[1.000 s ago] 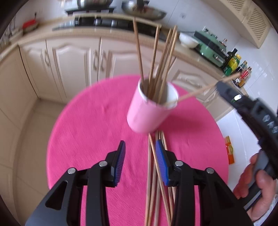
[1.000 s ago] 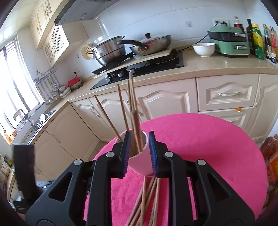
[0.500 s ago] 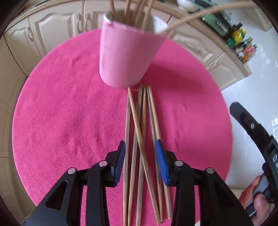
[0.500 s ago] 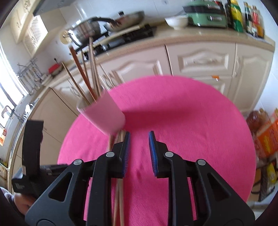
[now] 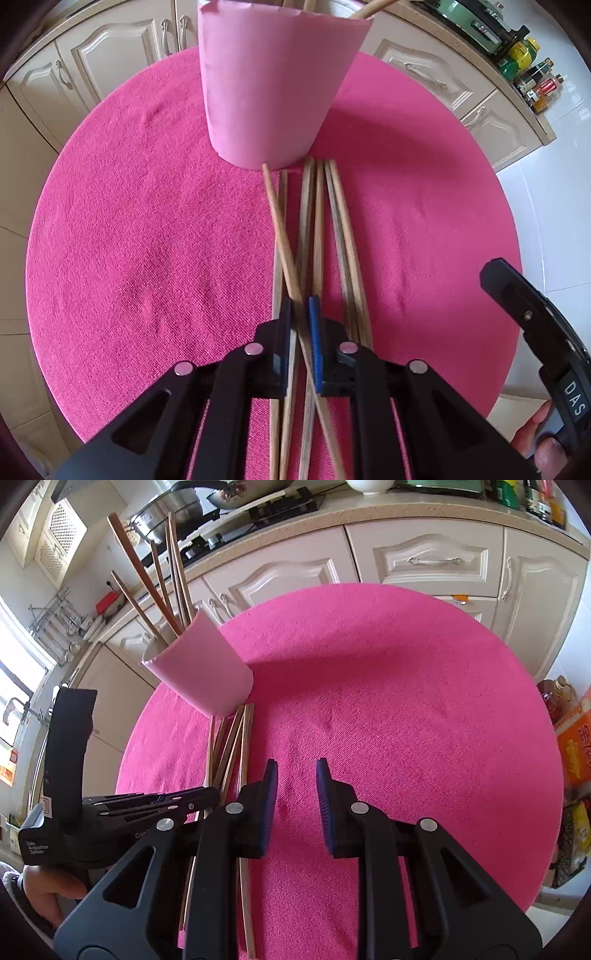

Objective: Organize utensils
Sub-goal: 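Grasp a chopstick from the pile with left tool while right tool grasps another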

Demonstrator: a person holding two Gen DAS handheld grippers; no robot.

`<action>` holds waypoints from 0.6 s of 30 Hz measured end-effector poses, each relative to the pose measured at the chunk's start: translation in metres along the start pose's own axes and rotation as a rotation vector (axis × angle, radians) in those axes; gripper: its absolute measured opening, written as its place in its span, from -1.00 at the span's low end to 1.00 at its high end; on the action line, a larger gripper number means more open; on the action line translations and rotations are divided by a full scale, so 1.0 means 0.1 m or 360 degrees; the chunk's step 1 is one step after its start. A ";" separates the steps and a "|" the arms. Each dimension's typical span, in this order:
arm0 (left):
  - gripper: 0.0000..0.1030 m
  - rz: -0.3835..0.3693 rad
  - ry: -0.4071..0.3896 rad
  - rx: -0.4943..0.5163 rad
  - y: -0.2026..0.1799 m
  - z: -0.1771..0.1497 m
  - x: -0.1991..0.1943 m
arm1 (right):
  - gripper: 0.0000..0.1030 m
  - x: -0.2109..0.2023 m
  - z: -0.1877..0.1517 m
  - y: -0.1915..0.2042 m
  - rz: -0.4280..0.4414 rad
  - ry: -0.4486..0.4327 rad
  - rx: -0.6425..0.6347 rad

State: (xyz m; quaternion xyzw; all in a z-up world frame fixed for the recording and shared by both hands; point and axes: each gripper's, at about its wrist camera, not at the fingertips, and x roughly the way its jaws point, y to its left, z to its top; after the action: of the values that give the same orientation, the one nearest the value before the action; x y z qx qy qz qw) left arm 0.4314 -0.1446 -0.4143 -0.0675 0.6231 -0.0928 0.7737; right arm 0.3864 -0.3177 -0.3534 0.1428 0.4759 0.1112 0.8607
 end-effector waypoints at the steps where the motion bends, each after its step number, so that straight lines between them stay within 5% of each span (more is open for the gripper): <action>1: -0.83 -0.0004 0.0001 -0.0002 0.01 0.00 0.00 | -0.57 0.02 0.00 0.01 0.0005 0.0010 -0.0002; 8: -0.87 -0.0170 -0.0060 -0.0076 0.20 -0.02 -0.16 | -0.57 0.19 0.02 0.12 0.0033 0.0129 -0.0056; 18: -0.87 -0.0161 -0.0138 -0.0088 0.40 -0.06 -0.39 | -0.57 0.52 0.01 0.40 0.0056 0.0337 -0.0146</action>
State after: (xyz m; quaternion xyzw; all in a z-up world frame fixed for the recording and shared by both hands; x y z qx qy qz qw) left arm 0.4194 -0.0963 -0.3870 -0.1241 0.5871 -0.1116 0.7921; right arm 0.4123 -0.2638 -0.3797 0.0989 0.5558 0.1624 0.8093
